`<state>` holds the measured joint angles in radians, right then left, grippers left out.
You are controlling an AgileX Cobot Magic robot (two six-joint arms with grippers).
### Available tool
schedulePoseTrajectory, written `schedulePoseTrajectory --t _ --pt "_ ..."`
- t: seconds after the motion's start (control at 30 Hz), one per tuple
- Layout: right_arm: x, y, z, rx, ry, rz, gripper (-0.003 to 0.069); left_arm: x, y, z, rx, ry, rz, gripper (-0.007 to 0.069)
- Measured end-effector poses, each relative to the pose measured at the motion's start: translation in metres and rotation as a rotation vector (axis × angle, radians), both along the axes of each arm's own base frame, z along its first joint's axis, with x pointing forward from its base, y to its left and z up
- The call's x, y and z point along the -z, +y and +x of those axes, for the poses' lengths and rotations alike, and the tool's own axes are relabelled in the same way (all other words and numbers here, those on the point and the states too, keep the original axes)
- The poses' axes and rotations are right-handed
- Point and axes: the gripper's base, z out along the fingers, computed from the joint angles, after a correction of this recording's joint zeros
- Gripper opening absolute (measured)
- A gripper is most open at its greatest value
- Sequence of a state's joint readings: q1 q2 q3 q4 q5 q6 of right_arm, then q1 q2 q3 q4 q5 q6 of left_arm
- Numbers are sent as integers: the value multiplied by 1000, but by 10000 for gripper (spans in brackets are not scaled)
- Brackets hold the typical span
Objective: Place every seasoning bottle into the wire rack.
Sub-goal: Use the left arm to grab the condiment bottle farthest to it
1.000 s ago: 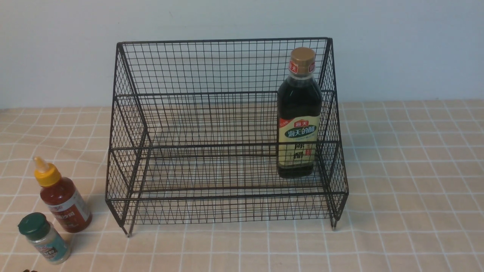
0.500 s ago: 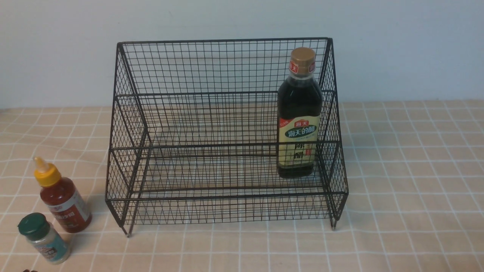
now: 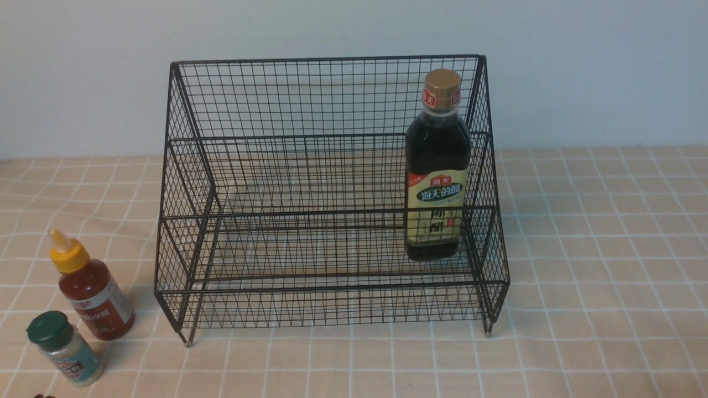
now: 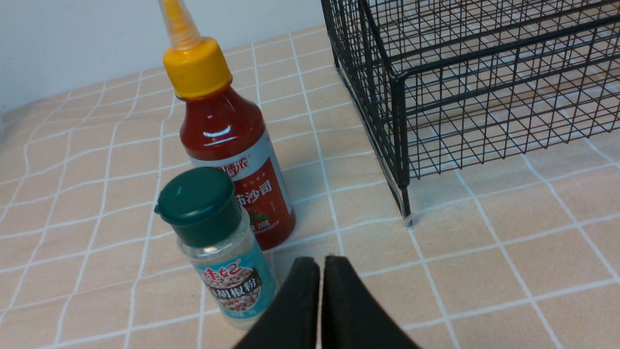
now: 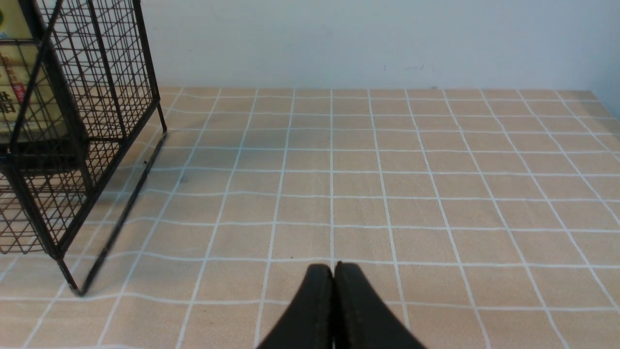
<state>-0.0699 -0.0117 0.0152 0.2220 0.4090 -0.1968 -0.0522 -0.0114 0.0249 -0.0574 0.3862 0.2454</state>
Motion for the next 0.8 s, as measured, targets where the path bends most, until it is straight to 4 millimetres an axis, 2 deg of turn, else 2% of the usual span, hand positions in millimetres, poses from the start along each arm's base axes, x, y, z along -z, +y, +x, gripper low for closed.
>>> schedulePoseTrajectory --t 0.6,0.7,0.73,0.77,0.8 --pt "0 0 0 1 0 6 -15 -1 0 0 0 -8 -16 -7" --pt "0 0 0 1 0 6 -15 -7 -4 2 -17 -66 -244 -7" --pt "0 0 0 1 0 6 -15 -7 -5 2 -18 -65 -259 -7" --pt "0 0 0 1 0 6 -15 -11 -6 2 -27 -93 -367 -7" --pt "0 0 0 1 0 6 -15 -12 -6 3 -31 -105 -398 -7"
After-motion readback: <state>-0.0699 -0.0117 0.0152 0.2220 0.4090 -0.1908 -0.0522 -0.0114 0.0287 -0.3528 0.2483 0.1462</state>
